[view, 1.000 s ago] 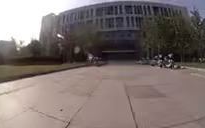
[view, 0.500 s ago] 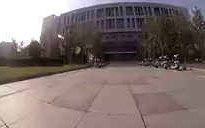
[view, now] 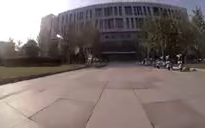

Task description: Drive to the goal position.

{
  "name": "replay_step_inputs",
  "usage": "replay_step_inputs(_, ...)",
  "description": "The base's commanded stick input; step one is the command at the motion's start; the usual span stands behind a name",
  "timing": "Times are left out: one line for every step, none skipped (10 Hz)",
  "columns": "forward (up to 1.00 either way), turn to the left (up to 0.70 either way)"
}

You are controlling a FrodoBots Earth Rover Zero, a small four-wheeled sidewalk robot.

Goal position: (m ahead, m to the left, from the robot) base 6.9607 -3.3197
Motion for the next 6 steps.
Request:
replay_step_inputs(1.0,-0.39)
replay_step_inputs(1.0,-0.39)
replay_step_inputs(1.0,-0.39)
replay_step_inputs(1.0,-0.39)
replay_step_inputs(1.0,-0.39)
replay_step_inputs(1.0,-0.35)
